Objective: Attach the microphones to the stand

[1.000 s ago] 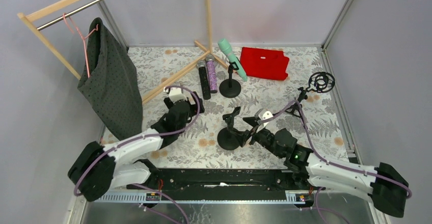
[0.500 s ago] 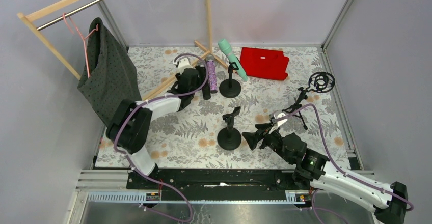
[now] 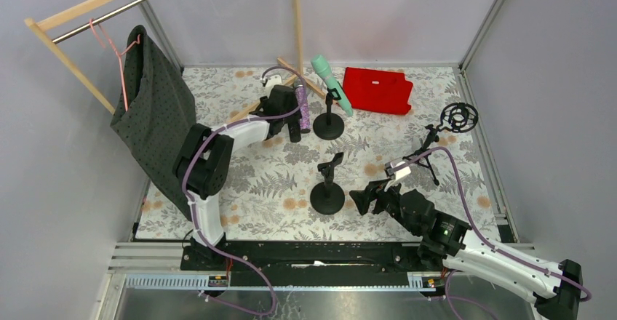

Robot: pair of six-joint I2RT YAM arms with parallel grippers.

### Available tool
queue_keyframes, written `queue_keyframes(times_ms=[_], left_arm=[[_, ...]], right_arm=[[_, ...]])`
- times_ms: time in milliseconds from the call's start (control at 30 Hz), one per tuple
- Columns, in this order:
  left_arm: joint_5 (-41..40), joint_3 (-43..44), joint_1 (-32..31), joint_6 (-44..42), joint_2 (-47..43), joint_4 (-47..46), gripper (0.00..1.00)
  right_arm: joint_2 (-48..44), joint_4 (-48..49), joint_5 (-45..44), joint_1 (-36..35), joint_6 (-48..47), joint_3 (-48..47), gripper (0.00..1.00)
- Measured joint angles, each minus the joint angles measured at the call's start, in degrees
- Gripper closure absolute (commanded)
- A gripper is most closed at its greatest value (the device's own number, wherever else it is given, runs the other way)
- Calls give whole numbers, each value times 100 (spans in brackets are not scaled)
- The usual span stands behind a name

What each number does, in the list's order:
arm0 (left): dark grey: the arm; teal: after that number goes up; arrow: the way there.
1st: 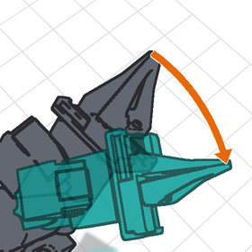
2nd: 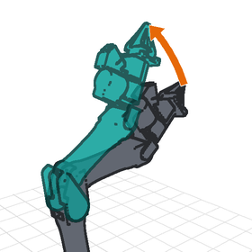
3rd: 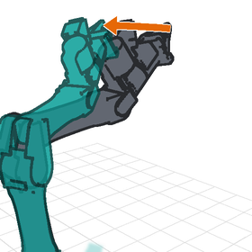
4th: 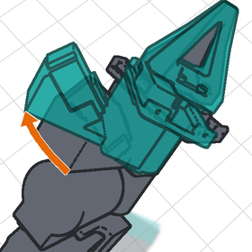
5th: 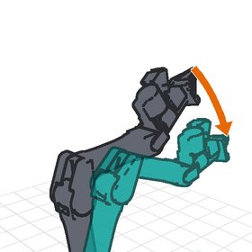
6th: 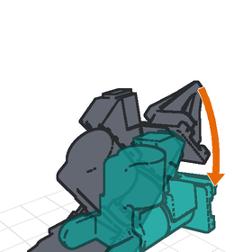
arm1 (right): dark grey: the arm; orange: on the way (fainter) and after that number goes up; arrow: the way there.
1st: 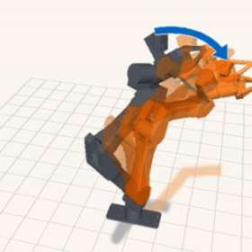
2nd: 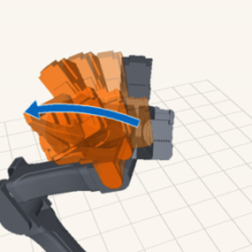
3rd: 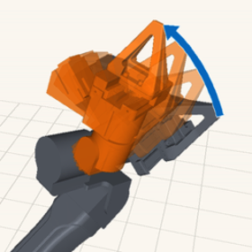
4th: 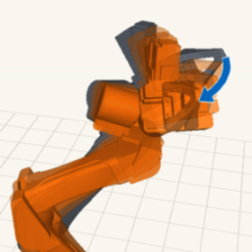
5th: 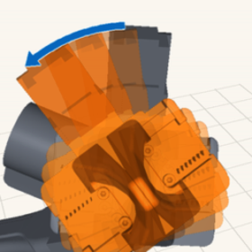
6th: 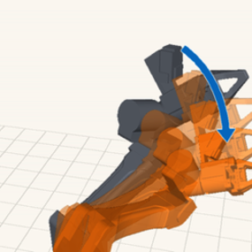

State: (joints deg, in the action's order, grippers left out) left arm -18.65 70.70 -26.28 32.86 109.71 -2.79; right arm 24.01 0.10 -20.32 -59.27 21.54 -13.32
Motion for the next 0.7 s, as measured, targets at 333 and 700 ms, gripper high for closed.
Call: queue_keyframes(times_ms=[333,700], left_arm=[[24,385,0,-160,568,455,37],[74,535,0,-284,778,789,55]], right_arm=[[-57,-332,-122,0,175,0,22],[-61,-461,-170,0,275,0,22]])
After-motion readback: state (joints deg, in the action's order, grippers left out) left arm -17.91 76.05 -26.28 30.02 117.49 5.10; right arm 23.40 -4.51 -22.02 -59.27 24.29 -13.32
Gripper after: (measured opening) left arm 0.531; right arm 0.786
